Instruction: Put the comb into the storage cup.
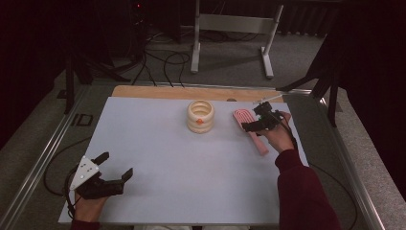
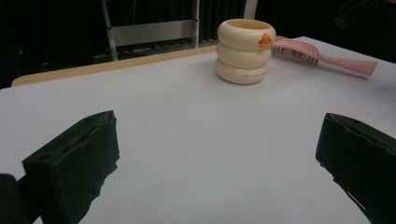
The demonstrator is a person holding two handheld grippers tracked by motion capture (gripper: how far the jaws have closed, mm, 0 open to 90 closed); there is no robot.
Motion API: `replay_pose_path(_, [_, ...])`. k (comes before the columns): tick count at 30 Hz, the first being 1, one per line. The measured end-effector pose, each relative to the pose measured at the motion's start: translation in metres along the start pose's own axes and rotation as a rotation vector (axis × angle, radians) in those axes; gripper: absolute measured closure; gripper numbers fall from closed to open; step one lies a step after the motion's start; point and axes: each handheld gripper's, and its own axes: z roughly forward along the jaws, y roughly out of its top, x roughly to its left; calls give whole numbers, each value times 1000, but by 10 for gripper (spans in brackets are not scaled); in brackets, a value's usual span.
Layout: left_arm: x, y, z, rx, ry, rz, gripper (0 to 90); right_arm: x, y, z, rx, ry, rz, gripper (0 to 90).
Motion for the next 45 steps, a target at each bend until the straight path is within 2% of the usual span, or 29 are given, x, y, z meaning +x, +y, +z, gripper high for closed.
replay_pose_path(9, [0, 0, 1, 1, -3, 1, 1, -7, -4, 17, 77, -9, -1, 114])
replay_pose_path(31, [1, -1, 1, 3, -5, -1, 1, -22, -15, 56, 254, -3, 46, 154])
replay_pose_path(34, [1, -1, 1, 4, -5, -2, 1, -25, -17, 60, 274, 5, 52, 177])
replay_pose_path(38, [1, -1, 1, 3, -5, -2, 1, -27, -18, 62, 276, 13, 59, 236])
replay_pose_path(42, [0, -1, 1, 4, -5, -1, 1, -26, -18, 64, 280, 22, 52, 257])
replay_pose_path(45, [0, -1, 1, 4, -6, -1, 1, -25, -19, 66, 295, 24, 54, 329])
